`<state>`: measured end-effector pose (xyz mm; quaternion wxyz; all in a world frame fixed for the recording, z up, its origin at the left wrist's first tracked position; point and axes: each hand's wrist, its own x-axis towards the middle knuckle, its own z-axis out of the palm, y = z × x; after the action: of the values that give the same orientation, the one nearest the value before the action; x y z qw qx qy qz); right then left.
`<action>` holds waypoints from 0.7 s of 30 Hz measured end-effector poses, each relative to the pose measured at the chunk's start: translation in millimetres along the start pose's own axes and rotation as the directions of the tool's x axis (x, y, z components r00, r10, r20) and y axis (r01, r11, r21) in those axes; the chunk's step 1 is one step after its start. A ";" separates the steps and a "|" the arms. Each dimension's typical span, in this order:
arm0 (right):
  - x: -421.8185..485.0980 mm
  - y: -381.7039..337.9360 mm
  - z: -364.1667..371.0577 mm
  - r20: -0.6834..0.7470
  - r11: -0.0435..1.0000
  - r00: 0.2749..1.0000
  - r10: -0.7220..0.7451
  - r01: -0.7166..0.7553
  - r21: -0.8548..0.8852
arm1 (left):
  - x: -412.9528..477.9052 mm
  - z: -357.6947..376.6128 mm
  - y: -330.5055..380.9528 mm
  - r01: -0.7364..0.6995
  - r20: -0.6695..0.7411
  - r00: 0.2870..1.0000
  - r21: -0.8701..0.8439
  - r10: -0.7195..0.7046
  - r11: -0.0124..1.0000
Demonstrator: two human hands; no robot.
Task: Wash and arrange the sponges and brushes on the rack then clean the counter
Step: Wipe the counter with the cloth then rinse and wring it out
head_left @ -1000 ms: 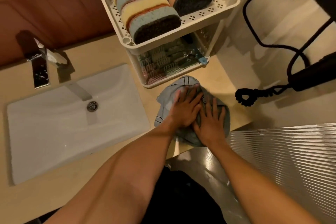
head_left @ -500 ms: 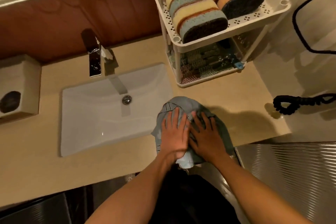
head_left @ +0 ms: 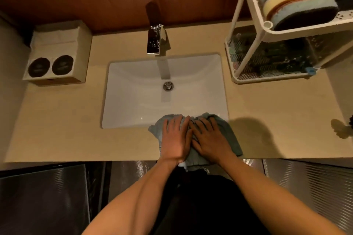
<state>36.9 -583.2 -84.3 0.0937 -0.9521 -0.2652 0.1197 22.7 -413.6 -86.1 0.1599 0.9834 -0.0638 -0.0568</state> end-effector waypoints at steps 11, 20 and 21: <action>81.6 -93.8 10.0 -0.043 0.985 0.984 -0.173 0.173 -0.015 | -20.4 -37.0 -104.7 0.227 -0.077 0.970 -0.032 -0.229 0.973; 164.3 -172.0 -0.3 -0.015 0.979 0.981 -0.195 0.193 -0.067 | -9.5 -86.7 -196.9 0.203 0.091 0.969 0.241 -0.230 0.949; 174.1 -179.2 -0.9 -0.037 0.980 0.982 -0.187 0.184 -0.073 | -1.7 -93.9 -207.7 0.256 0.070 0.959 0.197 -0.274 0.947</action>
<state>95.4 -340.6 -71.2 0.0774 -0.9282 -0.3549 0.0804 55.7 -189.2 -64.3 0.0553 0.9897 0.0561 -0.1191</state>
